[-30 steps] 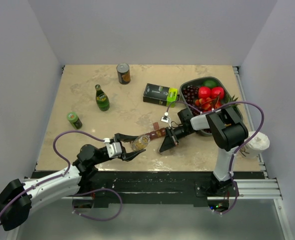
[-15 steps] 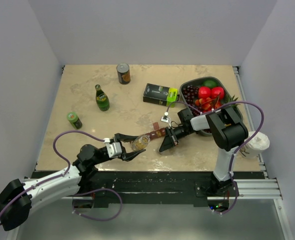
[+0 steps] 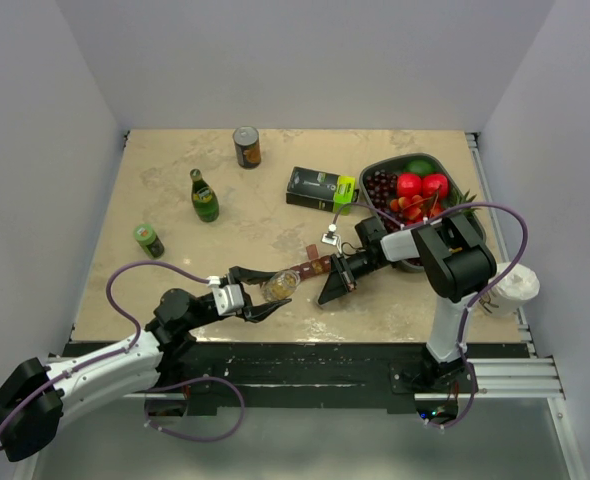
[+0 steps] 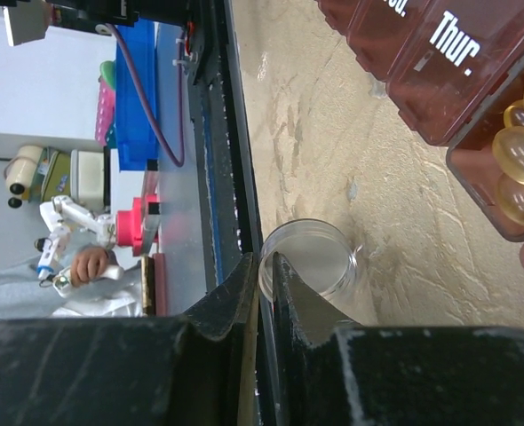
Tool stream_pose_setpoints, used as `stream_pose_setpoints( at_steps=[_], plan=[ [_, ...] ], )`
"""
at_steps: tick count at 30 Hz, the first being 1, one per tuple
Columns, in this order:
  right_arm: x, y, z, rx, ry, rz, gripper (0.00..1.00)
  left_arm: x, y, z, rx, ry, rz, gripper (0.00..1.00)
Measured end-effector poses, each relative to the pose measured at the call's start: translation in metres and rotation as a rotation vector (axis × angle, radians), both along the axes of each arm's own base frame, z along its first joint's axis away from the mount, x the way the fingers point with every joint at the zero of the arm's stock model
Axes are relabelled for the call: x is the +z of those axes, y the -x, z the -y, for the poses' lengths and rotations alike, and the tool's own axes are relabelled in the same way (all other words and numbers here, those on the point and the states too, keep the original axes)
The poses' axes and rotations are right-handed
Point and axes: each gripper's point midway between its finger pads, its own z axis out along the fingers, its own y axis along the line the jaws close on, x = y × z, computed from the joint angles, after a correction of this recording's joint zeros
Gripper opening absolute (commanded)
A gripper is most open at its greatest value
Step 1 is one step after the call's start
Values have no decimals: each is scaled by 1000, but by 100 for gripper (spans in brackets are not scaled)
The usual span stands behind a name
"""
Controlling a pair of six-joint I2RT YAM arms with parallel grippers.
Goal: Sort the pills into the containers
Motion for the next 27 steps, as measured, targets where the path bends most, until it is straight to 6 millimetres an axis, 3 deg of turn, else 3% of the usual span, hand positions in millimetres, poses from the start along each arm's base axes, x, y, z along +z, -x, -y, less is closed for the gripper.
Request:
stream_pose_setpoints(
  at_steps=[18, 27],
  plan=[
    [0, -10, 8, -41, 18, 17, 17, 2, -1, 1, 0, 2, 2, 0],
    [-1, -14, 10, -52, 26, 28, 27, 0, -1, 1, -1, -4, -3, 0]
  ],
)
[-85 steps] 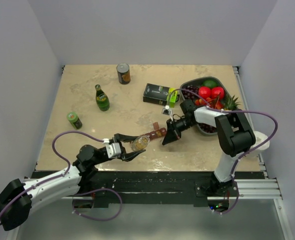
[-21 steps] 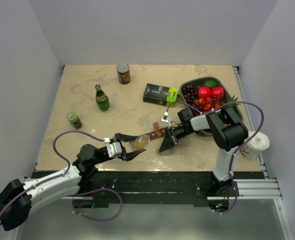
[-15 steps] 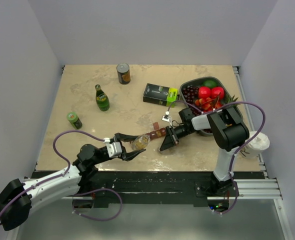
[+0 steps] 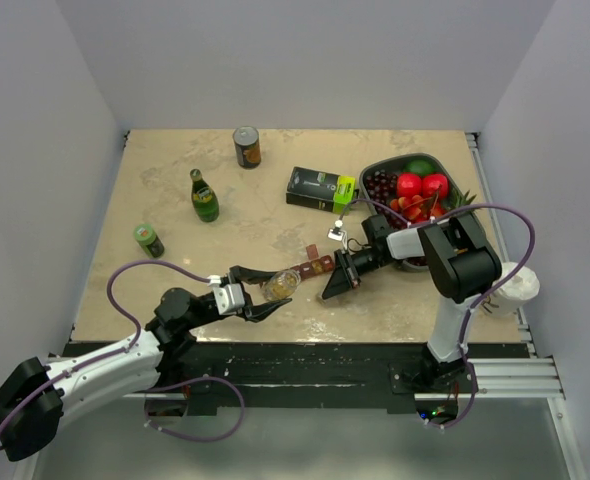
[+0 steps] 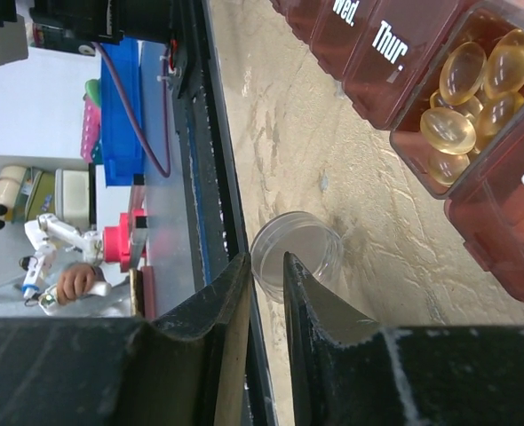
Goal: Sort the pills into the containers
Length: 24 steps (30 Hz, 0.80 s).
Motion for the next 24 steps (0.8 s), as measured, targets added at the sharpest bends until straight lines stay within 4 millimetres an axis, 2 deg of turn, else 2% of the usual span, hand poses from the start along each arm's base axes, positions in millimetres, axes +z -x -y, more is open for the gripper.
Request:
stream_pose_setpoints(
  at_steps=[4, 12, 17, 24],
  plan=[
    [1, -1, 1, -1, 0, 8, 31, 0, 0, 0, 0, -1, -1, 0],
    [8, -3, 4, -4, 4, 52, 31, 1, 0, 0, 0, 1, 1, 0],
    [13, -5, 6, 3, 13, 99, 39, 1, 0, 0, 0, 0, 0, 0],
    [36, -18, 13, -13, 39, 261, 42, 3, 1, -1, 0, 5, 4, 0]
  ],
)
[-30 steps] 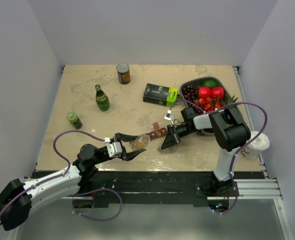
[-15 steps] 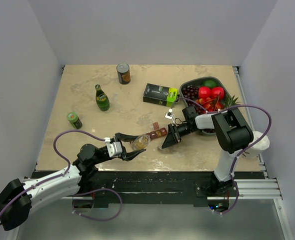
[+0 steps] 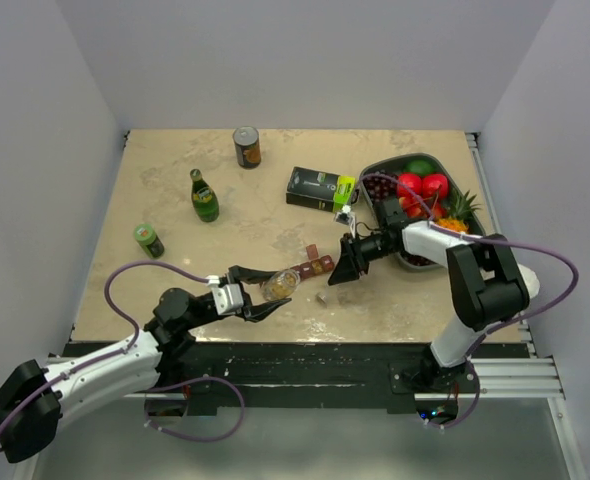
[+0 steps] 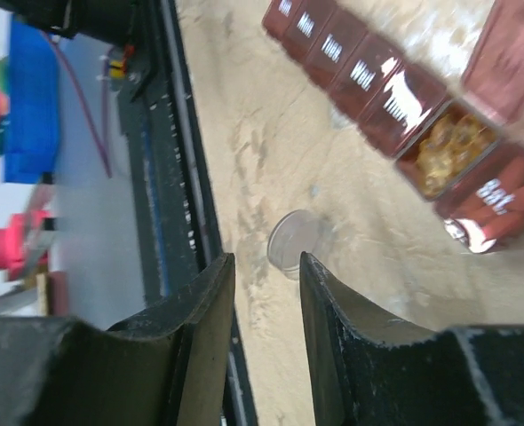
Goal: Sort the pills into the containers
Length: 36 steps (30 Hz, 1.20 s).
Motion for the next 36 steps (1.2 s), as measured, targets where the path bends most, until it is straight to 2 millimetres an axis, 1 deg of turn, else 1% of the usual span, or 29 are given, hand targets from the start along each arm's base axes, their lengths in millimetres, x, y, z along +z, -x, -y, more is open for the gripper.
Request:
stream_pose_setpoints(
  at_steps=[2, 3, 5, 6, 8, 9, 11, 12, 16, 17, 18, 24, 29, 32, 35, 36],
  plan=[
    [7, -8, 3, 2, 30, 72, 45, 1, 0, 0, 0, 1, 1, 0],
    [11, -13, 4, 4, 49, 117, 52, 1, 1, -1, 0, 1, 1, 0],
    [17, -24, 9, 8, 99, 207, 60, 5, 1, -1, 0, 3, 5, 0],
    [20, -27, 11, 12, 124, 254, 67, 7, 1, -1, 1, 5, 9, 0],
    [22, -29, 14, 29, 190, 343, 72, 12, 1, -1, 2, 7, 19, 0],
    [23, -26, 15, 45, 218, 373, 75, 14, 1, -1, 4, 8, 26, 0],
    [24, -16, 10, 97, 277, 441, 78, 20, 1, -2, 7, 13, 42, 0],
    [23, -11, 7, 123, 302, 469, 82, 23, 1, -3, 7, 16, 48, 0],
    [16, 4, 0, 197, 383, 518, 89, 29, 2, -5, 12, 18, 67, 0],
    [14, 5, 0, 202, 406, 526, 92, 29, 2, -5, 12, 17, 68, 0],
    [12, 5, 0, 203, 429, 534, 99, 29, 2, -5, 12, 16, 69, 0],
    [5, 5, -13, 194, 501, 583, 99, 29, 4, -6, 12, 14, 72, 0],
    [-9, 7, -20, 200, 545, 575, 99, 26, 5, -5, 8, 4, 63, 0],
    [-18, 7, -21, 205, 578, 571, 97, 26, 5, -5, 7, 3, 62, 0],
    [-26, 8, -21, 210, 608, 569, 92, 25, 5, -5, 8, 2, 61, 0],
    [-28, 8, -20, 209, 618, 570, 90, 25, 5, -5, 7, 1, 60, 0]
  ],
)
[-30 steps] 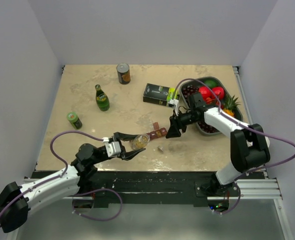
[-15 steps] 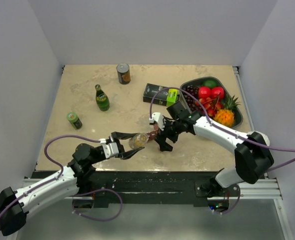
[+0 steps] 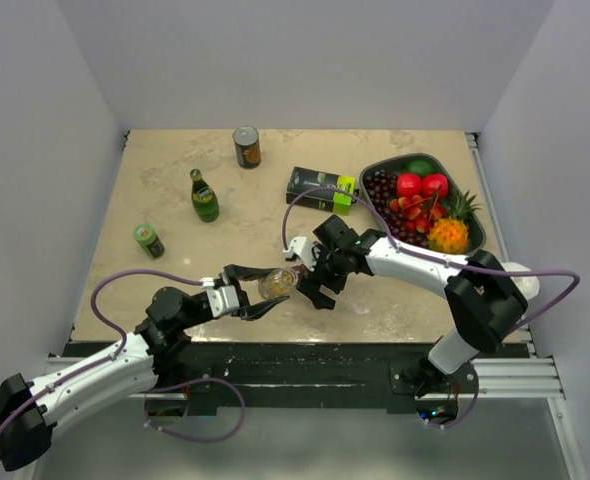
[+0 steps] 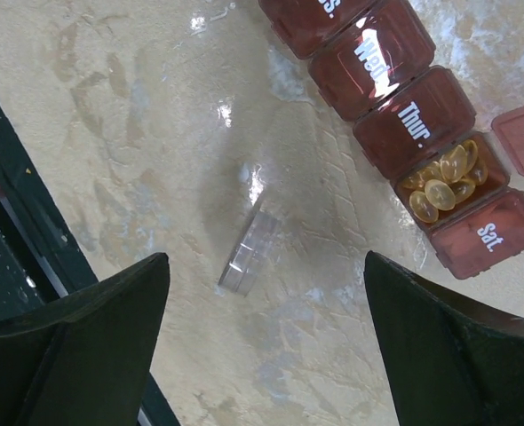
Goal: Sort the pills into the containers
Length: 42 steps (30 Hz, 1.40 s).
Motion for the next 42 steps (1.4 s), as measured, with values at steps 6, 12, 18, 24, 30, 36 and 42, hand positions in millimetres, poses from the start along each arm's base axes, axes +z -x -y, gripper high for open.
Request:
stream_pose_setpoints(
  at_steps=[6, 12, 18, 24, 30, 36, 42],
  plan=[
    [-8, -3, 3, -16, 37, 9, 67, -2, 0, 0, 0, -7, -6, 0],
    [-10, -5, 6, -30, 53, 21, 54, -2, 0, 0, 1, -8, -7, 0],
    [-12, -7, 11, -43, 69, 28, 45, -2, 0, 1, 2, -7, -7, 0],
    [-10, -14, 16, -72, 63, 29, 38, -2, 0, 1, 3, -7, -8, 0],
    [-9, -18, 20, -93, 45, 9, 33, -2, 0, 0, 5, -5, -7, 0],
    [-7, -24, 26, -129, 14, -21, 26, -2, 1, 1, 1, -5, -6, 0],
    [-5, -33, 29, -162, -28, -68, 22, -2, 2, 1, -1, -6, -8, 0]
  ],
)
